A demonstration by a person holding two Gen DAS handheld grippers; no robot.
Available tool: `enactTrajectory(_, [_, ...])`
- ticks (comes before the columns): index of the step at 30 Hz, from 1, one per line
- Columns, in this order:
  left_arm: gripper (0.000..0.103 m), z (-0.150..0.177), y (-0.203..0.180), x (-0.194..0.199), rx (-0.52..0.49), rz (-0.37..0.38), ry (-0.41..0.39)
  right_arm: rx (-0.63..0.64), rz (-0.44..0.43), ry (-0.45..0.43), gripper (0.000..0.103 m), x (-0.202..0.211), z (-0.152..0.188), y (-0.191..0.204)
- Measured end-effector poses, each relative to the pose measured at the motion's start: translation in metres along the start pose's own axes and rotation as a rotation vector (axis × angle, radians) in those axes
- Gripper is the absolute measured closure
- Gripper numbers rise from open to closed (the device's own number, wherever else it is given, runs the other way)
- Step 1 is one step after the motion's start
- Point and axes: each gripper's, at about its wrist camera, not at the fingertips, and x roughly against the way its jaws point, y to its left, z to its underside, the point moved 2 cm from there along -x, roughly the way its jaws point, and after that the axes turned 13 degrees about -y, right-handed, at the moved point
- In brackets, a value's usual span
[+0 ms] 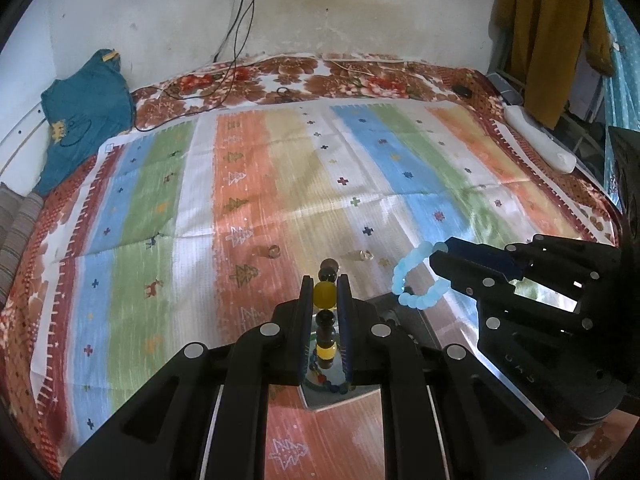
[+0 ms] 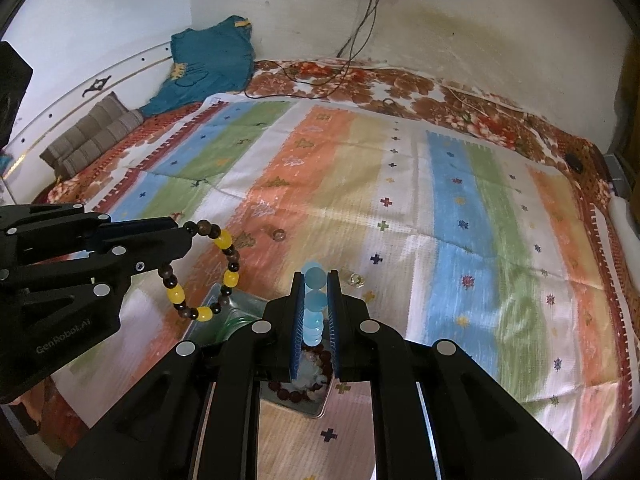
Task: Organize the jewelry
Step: 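Lift both held bracelets and carry them over the silver tin, then open both tools to drop the bracelets into the tin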
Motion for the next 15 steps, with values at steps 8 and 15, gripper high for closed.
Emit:
enactTrajectory(8, [0.092,0.007,-0.002,0.011,0.02,0.029,-0.001,-0.009,-0.016,0.0,0.091,0.011,0.005,0.002])
enactTrajectory(15, [0.079,0.01,-0.003,0.016,0.044,0.037,0.007,-0.014,-0.024,0.014,0.091,0.015,0.014,0.002])
